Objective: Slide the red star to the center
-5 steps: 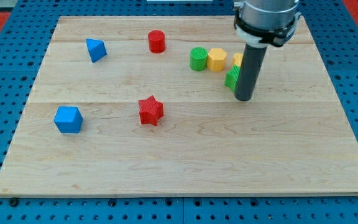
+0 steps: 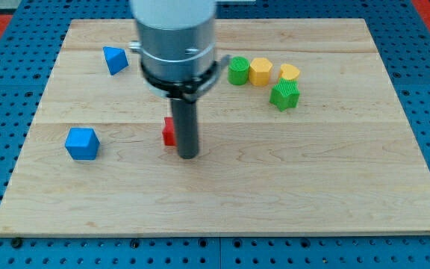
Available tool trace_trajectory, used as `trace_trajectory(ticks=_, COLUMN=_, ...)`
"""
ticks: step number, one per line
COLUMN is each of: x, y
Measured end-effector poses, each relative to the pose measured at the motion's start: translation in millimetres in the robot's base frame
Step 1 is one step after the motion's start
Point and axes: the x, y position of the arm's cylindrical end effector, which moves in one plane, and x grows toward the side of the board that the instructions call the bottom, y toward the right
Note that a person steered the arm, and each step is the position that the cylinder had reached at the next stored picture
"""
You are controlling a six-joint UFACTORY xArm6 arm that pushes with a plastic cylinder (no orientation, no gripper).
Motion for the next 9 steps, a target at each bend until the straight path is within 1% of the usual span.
trace_trajectory(ticks=1, x=1.0, y=-23.9)
trace_trajectory(ticks=2, x=-11.5, y=-40.1)
trace_trajectory(ticks=3, x=-23.9, y=-15.9)
trace_trajectory(ticks=4, x=-8.2, y=35.2)
trace_trajectory(ticks=5, x=1.0, y=4.6)
trace_trajectory(ticks=6, x=1.0, y=-37.0)
trace_trajectory(ticks=7, x=-14.7, y=-47.0)
trace_trajectory(ticks=8, x=-39.3, y=-42.1)
trace_trajectory(ticks=9, x=-43.0, y=13.9)
